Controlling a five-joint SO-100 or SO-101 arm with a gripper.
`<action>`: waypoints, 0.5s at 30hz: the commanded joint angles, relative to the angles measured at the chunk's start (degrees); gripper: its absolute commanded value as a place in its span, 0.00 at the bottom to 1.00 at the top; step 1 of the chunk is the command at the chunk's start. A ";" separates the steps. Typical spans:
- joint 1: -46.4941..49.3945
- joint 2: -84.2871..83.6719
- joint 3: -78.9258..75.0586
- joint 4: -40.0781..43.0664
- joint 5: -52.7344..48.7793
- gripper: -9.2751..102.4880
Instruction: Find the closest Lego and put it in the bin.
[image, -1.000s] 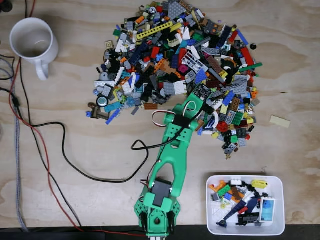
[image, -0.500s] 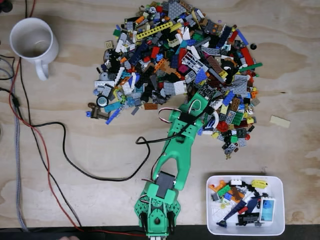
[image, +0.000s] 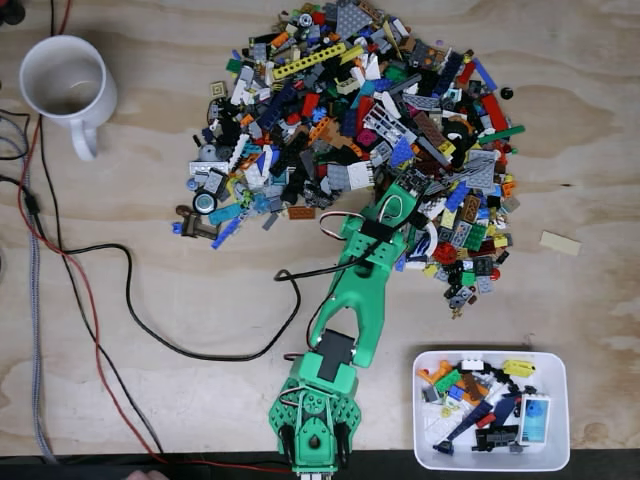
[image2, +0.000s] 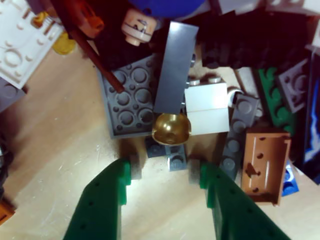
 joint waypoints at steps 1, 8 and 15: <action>1.14 0.53 -4.39 -1.14 -0.88 0.18; 0.62 0.18 -4.48 -2.02 -1.67 0.13; -0.35 0.18 -4.48 -1.76 -1.58 0.10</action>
